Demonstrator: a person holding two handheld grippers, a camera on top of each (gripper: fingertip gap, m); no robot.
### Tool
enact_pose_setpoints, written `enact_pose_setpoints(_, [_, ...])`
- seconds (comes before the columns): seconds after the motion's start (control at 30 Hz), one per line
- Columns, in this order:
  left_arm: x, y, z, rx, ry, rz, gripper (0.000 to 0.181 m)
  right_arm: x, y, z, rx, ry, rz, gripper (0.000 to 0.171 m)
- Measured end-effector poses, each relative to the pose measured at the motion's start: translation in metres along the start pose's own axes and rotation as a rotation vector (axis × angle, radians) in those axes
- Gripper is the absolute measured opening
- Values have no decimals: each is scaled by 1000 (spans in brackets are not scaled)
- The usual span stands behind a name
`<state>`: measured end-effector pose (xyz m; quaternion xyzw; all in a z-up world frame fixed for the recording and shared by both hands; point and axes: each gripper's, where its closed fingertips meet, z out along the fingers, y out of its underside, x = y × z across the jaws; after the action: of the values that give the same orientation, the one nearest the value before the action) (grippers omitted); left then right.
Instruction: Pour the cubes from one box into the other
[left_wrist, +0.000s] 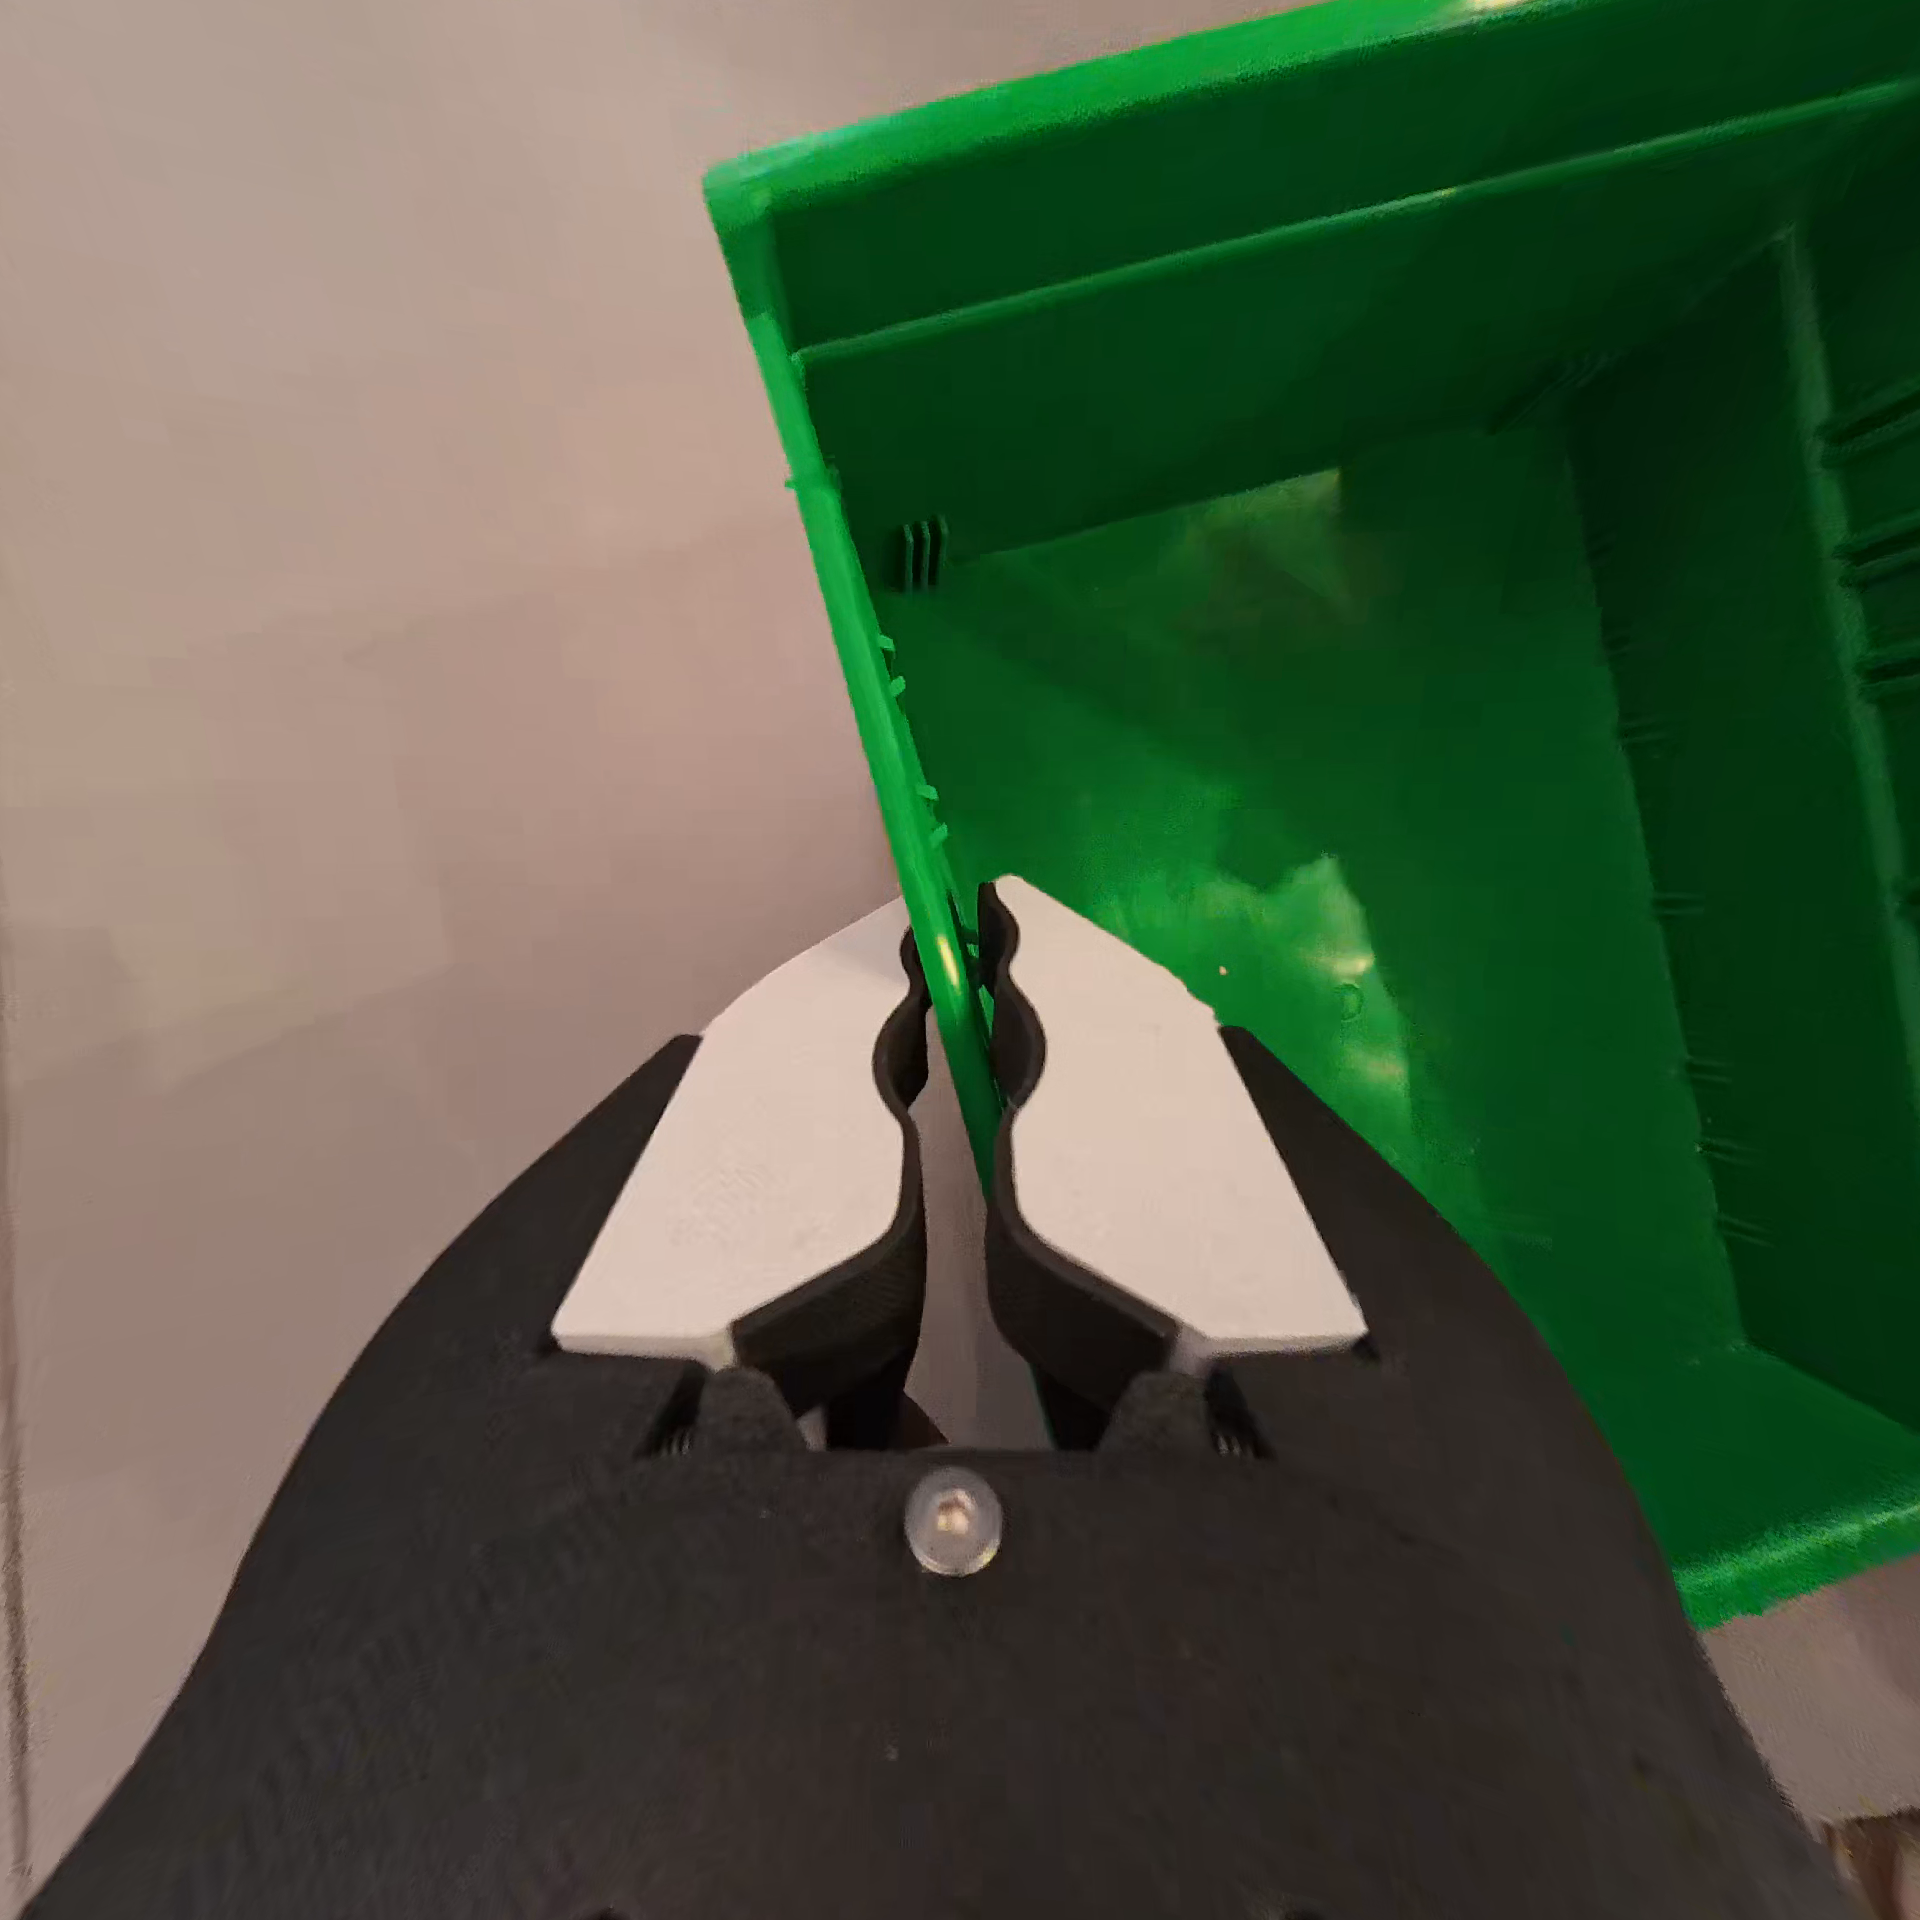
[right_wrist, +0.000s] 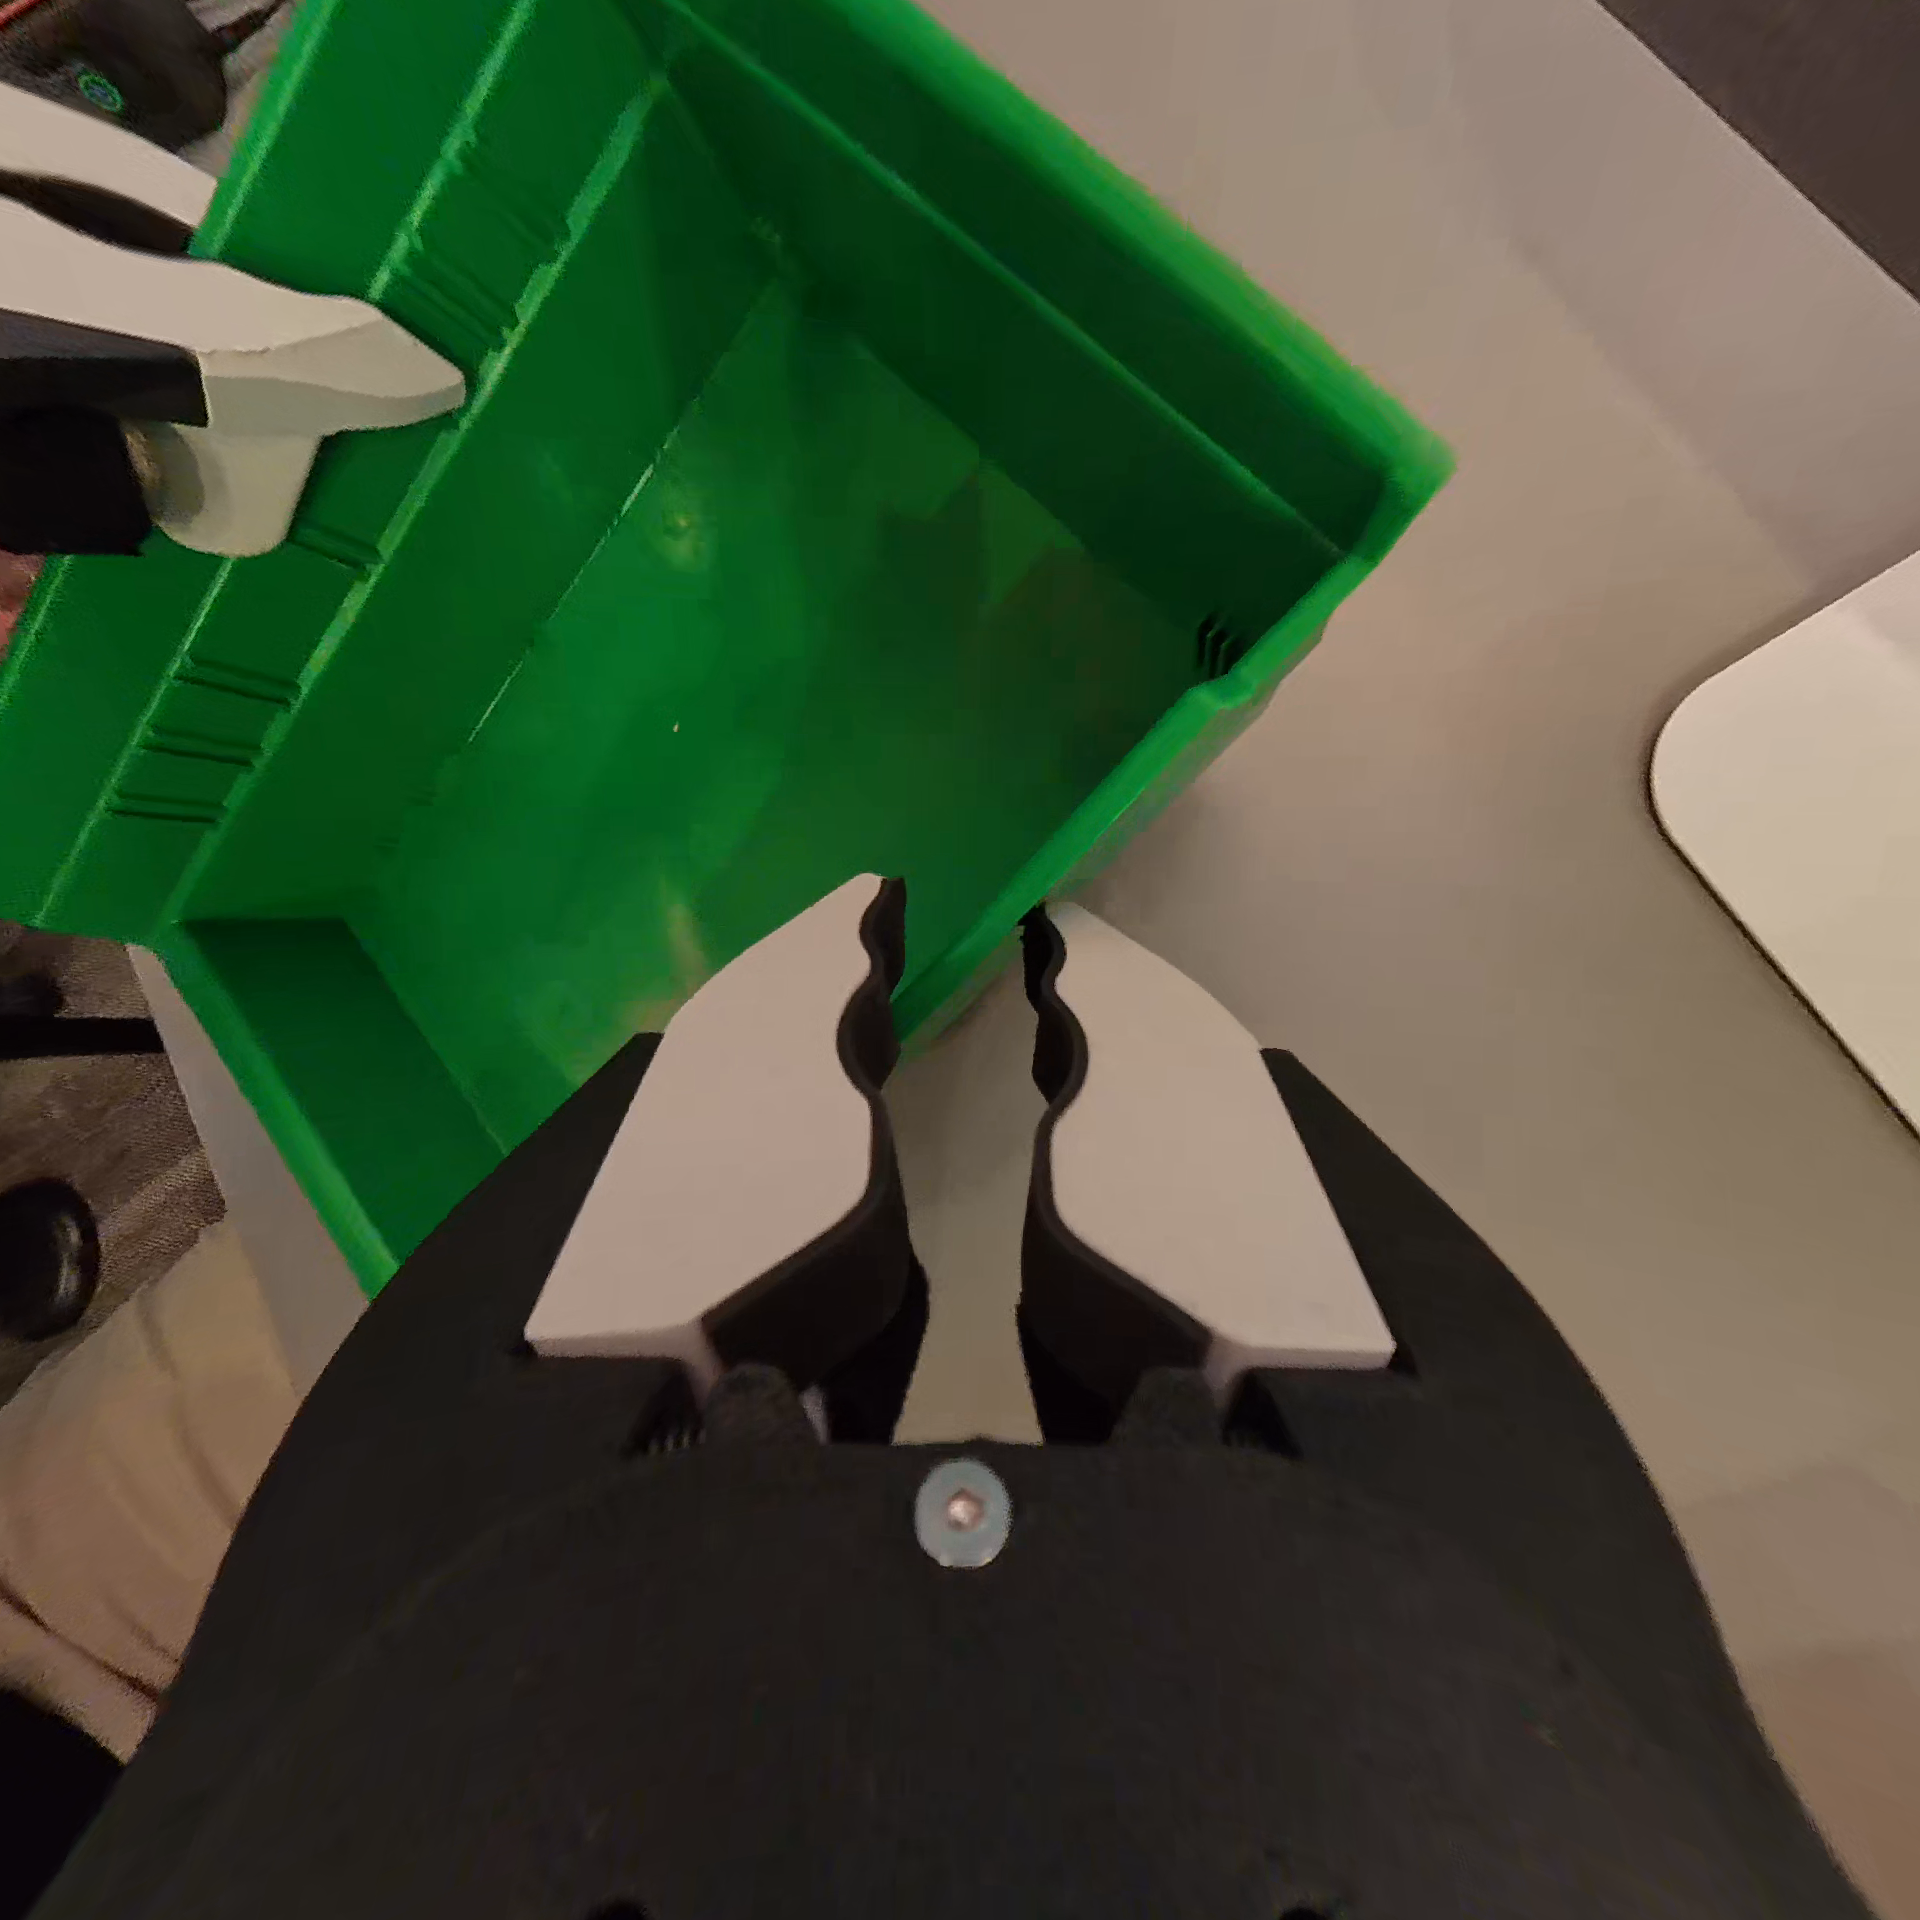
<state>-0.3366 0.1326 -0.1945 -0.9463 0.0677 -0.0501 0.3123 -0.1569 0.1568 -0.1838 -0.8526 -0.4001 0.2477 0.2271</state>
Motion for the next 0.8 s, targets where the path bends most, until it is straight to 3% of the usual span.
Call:
enact_pose_setpoints(0.1, [6,12,14,-52,81,-42,12,5,7,6,-6,8,18,42])
enact_pose_setpoints(0.23, [3,8,4,53,79,-41,29,3,9,-17,43,42,-40,46])
enact_pose_setpoints(0.43, [-1,-10,-68,288,-43,120,44,-26,12,-100,168,77,-216,49])
enact_pose_setpoints(0.6, [32,-2,-126,404,7,281,50,-36,37,-179,255,159,-304,51])
enact_pose_setpoints(0.8, [85,34,-144,398,115,431,56,-11,93,-247,276,253,-262,50])
